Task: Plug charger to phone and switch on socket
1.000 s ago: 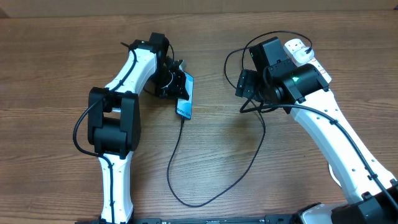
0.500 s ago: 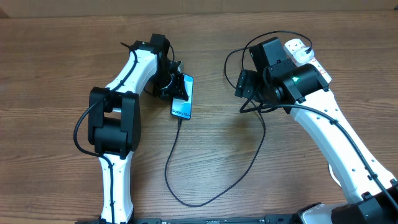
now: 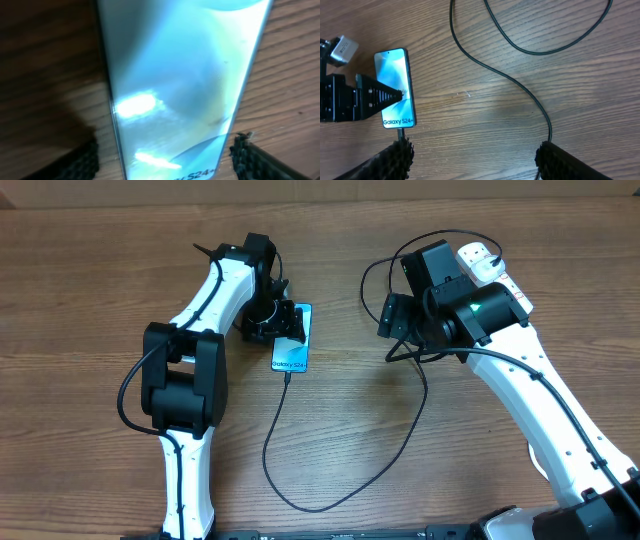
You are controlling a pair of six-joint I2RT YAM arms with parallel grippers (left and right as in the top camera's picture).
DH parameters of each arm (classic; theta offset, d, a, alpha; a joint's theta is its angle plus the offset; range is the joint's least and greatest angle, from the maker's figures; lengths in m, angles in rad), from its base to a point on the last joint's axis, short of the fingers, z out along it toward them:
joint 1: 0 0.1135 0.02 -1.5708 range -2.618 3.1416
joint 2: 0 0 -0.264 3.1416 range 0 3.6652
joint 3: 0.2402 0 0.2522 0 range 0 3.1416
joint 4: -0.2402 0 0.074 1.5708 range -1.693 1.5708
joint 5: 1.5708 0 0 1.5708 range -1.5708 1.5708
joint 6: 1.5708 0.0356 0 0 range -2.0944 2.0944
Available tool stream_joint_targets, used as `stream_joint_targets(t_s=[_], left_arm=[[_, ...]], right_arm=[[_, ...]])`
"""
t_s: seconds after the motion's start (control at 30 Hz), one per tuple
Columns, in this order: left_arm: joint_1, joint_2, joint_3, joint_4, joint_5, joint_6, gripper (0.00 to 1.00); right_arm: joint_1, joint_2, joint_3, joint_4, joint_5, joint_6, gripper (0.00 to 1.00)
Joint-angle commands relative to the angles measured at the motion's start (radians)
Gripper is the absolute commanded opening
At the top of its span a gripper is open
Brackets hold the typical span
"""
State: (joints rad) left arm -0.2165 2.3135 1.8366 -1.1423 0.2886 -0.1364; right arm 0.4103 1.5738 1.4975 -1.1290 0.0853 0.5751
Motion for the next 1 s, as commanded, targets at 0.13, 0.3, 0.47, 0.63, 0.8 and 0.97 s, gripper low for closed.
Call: stream_joint_targets(t_s=[0.13, 0.3, 0.47, 0.63, 0.8, 0.97], left_arm=[[0.019, -0.011, 0.094, -0.108, -0.174, -0.048, 0.89], [0.020, -0.159, 0.180, -0.103, -0.174, -0.075, 0.88], [0.019, -0.401, 0.196, -0.035, -0.189, -0.141, 0.89], [0.020, -0.616, 0.196, -0.024, -0.316, -0.208, 1.00], [0.020, -0.722, 0.196, -0.095, -0.378, -0.201, 1.00], [0.020, -0.745, 0.196, -0.203, -0.374, -0.201, 1.00]], right_arm=[[-0.034, -0.003, -0.006, -0.007, -0.010, -0.055, 0.83], [-0.165, 0.006, 0.040, -0.066, -0.116, -0.139, 0.83], [-0.357, 0.051, 0.145, -0.164, -0.235, -0.224, 0.83], [-0.497, 0.070, 0.180, -0.019, -0.236, -0.233, 0.90], [-0.588, 0.078, 0.177, 0.194, -0.074, -0.232, 0.97], [-0.632, 0.148, 0.175, 0.282, 0.051, -0.242, 1.00]])
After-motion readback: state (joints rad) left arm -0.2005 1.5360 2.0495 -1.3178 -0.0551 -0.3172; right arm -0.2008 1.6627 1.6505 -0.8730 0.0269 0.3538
